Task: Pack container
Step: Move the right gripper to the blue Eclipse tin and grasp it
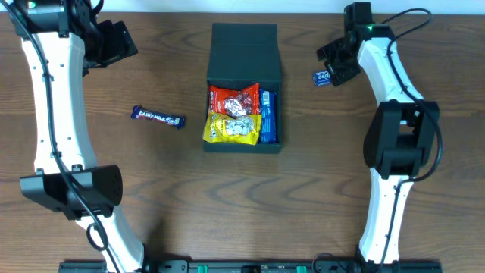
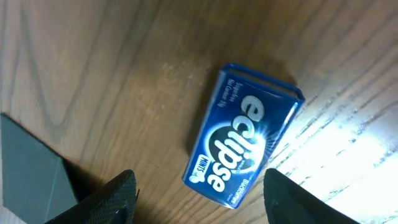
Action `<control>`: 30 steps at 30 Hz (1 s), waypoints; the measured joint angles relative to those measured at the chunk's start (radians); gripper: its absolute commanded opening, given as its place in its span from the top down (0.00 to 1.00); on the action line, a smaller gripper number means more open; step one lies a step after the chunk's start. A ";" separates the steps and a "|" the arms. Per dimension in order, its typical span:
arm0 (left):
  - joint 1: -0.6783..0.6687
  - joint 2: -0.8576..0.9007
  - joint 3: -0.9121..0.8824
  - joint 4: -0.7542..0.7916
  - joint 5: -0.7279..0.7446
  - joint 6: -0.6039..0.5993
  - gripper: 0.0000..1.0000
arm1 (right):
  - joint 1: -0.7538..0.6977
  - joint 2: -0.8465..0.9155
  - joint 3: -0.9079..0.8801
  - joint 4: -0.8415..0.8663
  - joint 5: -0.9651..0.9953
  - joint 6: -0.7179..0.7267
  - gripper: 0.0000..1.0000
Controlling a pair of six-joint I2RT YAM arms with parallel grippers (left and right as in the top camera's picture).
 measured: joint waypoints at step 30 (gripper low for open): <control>0.000 0.000 0.000 0.018 0.000 0.000 0.05 | -0.069 0.063 0.002 -0.126 -0.063 -0.050 0.56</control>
